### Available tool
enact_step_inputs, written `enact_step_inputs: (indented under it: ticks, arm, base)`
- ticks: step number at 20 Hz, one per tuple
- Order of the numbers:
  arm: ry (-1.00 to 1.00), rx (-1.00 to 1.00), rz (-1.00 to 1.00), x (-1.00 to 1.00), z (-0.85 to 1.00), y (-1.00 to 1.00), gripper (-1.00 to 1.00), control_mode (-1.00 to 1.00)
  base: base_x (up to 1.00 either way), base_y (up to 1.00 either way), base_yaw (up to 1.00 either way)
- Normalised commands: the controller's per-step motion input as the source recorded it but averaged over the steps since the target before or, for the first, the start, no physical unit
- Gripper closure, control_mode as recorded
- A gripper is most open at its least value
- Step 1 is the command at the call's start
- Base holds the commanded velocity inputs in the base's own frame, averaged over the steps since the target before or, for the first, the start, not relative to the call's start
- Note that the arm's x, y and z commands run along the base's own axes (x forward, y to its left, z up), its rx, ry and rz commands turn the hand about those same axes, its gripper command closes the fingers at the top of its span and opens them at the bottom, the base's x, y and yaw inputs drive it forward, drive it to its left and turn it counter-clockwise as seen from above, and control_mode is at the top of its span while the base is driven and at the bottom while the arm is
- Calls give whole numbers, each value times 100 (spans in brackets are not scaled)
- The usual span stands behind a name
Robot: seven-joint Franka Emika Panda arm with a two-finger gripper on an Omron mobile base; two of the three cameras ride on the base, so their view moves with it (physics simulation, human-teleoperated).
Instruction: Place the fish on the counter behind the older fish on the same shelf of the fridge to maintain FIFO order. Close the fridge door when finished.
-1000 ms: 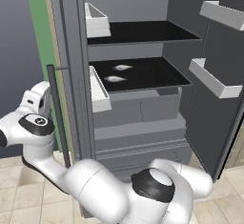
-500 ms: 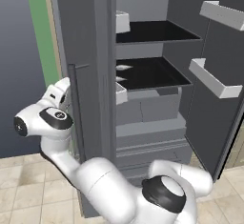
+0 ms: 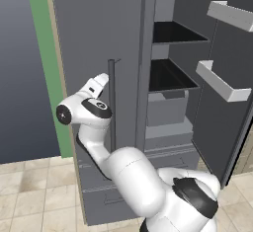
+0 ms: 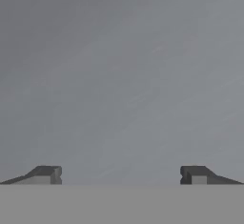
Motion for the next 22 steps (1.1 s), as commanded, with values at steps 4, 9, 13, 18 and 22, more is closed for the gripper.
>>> enact_step_inputs:
  ticks: [4, 9, 13, 18, 22]
  arm:
    - [-1, 13, 7, 60, 4, -81, -100, -100]
    - [-8, 13, 13, 44, 10, -59, -100, -100]
    - [-8, 12, 15, 48, 11, -27, -100, -100]
    - [-1, 11, 12, 64, 15, -8, -100, -100]
    - [0, 9, 6, 42, 27, 0, -100, -100]
  base:
    - [0, 0, 0]
    - [0, 0, 0]
    - [0, 0, 0]
    - [0, 0, 0]
    - [0, 0, 0]
